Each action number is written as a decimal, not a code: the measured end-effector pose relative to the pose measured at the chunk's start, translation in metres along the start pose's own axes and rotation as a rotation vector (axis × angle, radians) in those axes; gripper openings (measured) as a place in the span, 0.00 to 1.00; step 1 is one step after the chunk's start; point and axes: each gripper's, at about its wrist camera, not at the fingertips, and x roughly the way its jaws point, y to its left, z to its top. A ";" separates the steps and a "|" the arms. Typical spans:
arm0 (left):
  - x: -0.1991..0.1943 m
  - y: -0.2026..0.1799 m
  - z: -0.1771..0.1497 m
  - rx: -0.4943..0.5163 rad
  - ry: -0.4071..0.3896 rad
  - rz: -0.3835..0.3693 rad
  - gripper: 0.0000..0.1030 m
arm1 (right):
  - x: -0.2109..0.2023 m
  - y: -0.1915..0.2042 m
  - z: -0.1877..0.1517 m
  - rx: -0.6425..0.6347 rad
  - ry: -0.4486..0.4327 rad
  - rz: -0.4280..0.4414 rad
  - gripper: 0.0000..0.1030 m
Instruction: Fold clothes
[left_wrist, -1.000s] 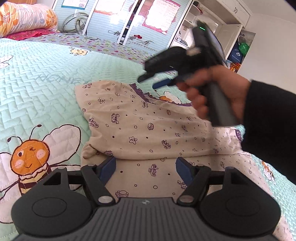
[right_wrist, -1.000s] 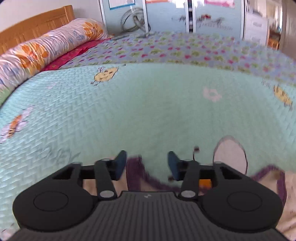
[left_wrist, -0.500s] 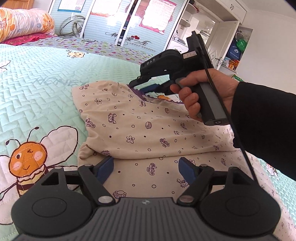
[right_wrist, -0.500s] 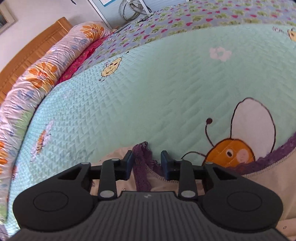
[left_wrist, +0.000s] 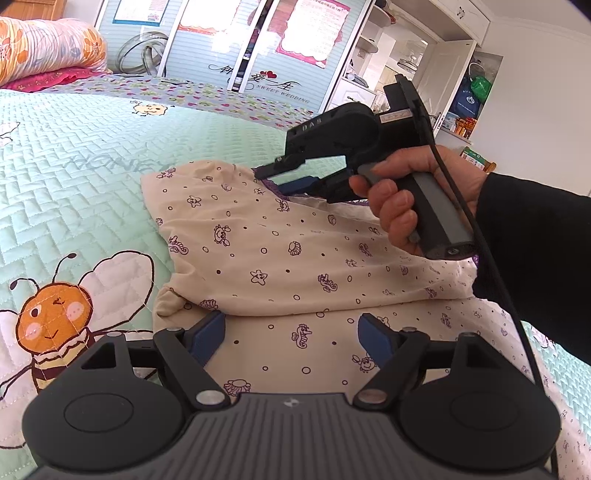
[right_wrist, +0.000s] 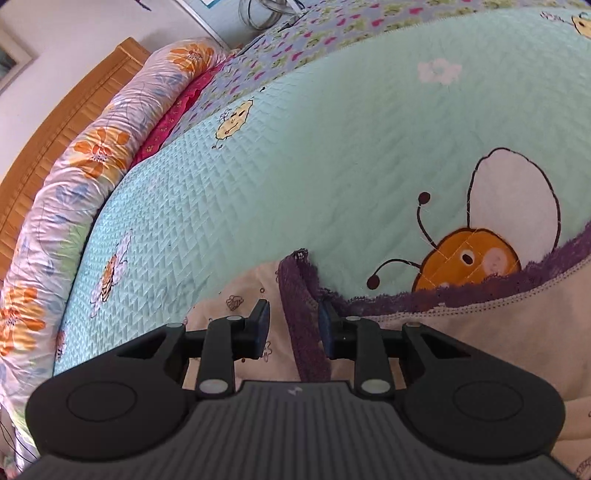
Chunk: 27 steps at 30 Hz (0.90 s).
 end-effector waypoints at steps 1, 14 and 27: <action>0.000 0.000 0.000 0.002 0.000 0.001 0.80 | 0.001 -0.001 0.002 0.010 -0.004 0.008 0.29; 0.001 -0.002 -0.001 0.013 -0.002 0.008 0.80 | 0.024 0.003 0.029 -0.015 -0.079 -0.089 0.00; 0.001 -0.001 -0.001 0.013 -0.001 0.006 0.81 | 0.040 0.077 -0.014 -0.276 0.012 -0.135 0.13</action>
